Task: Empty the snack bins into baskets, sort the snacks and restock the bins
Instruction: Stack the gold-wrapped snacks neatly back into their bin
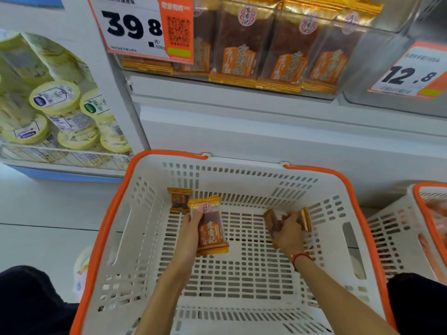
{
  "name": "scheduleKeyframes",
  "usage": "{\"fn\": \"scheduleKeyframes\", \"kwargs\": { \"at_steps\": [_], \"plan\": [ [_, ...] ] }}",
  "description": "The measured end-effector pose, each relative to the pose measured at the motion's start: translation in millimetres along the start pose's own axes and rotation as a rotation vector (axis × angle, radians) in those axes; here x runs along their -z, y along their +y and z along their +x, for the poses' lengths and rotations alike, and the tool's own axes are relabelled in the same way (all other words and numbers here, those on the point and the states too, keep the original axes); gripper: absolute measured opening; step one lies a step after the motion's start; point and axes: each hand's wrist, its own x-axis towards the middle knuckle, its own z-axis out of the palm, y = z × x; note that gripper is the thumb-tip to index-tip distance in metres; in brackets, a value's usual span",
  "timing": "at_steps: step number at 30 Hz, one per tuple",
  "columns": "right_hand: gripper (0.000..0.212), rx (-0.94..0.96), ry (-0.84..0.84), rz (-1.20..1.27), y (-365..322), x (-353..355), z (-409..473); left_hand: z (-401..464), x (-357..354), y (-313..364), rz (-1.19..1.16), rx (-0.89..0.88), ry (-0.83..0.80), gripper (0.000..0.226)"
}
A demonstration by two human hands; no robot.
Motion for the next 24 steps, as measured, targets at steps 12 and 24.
{"fn": "scheduleKeyframes", "kwargs": {
  "at_steps": [12, 24],
  "plan": [
    [0.045, 0.685, -0.839, -0.640, -151, 146, -88, -29, -11, 33, 0.377, -0.242, -0.049, 0.026],
    [0.058, 0.818, -0.143, 0.363, -190, 183, -118, -92, -73, 115, -0.005, -0.428, -0.290, 0.038]
  ]
}}
